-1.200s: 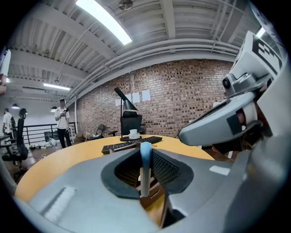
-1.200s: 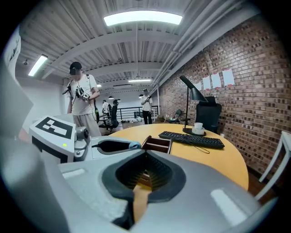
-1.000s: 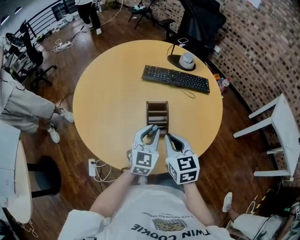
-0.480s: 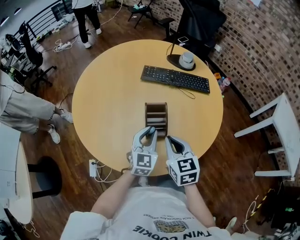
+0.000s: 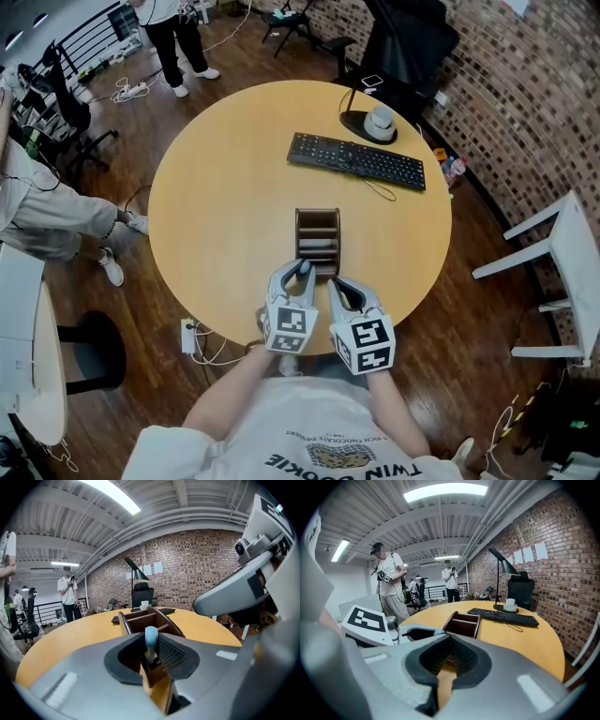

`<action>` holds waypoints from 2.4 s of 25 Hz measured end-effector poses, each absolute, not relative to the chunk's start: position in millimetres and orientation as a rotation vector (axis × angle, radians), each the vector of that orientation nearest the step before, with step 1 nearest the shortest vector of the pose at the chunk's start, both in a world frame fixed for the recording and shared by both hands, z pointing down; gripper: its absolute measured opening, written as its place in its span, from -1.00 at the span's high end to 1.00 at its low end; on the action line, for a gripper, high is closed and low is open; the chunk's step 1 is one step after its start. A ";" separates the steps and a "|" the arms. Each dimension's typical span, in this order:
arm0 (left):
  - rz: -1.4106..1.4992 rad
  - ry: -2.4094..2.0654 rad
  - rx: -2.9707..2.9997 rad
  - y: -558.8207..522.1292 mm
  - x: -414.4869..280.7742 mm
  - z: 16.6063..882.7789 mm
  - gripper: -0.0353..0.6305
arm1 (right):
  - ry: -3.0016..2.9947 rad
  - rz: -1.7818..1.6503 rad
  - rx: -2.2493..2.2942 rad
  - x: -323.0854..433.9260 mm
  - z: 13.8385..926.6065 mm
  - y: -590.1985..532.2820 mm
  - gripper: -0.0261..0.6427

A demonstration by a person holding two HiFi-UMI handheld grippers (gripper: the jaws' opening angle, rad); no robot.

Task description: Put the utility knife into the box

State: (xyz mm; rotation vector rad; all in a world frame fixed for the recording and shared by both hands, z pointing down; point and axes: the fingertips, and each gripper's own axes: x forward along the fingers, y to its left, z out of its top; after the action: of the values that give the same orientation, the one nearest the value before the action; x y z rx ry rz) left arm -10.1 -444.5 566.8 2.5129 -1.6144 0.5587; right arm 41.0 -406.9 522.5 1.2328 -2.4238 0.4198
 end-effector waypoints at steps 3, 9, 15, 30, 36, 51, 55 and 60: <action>0.560 -1.601 2.507 -443.7 -10.5 567.3 0.67 | -2.420 0.426 1.218 38.2 525.1 -404.8 0.92; 0.555 -1.566 2.500 -440.3 -8.8 568.5 0.55 | -2.427 0.421 1.217 33.9 524.9 -401.9 0.92; 0.565 -1.544 2.502 -437.4 -8.6 568.7 0.51 | -2.429 0.416 1.220 31.4 523.0 -400.2 0.92; 0.526 -1.481 2.579 -409.6 -10.8 555.3 0.49 | -2.423 0.397 1.275 19.8 517.9 -378.9 0.92; 0.465 -1.442 2.609 -390.4 -13.5 543.0 0.49 | -2.402 0.408 1.326 14.5 515.7 -360.4 0.92; 0.408 -1.376 2.579 -331.7 -2.4 522.9 0.57 | -2.380 0.416 1.407 26.9 503.7 -314.5 0.92; 0.405 -1.406 2.567 -312.2 3.6 517.2 0.69 | -2.401 0.408 1.401 32.9 500.2 -297.5 0.92; 0.389 -1.438 2.561 -275.3 15.3 508.5 0.81 | -2.428 0.422 1.391 46.3 499.6 -260.4 0.92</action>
State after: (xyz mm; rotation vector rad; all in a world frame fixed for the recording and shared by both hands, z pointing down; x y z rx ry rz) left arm 15.3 -275.3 508.5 2.5608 -1.4385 0.3894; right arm 46.3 -260.4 499.6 1.3912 -2.4276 0.4223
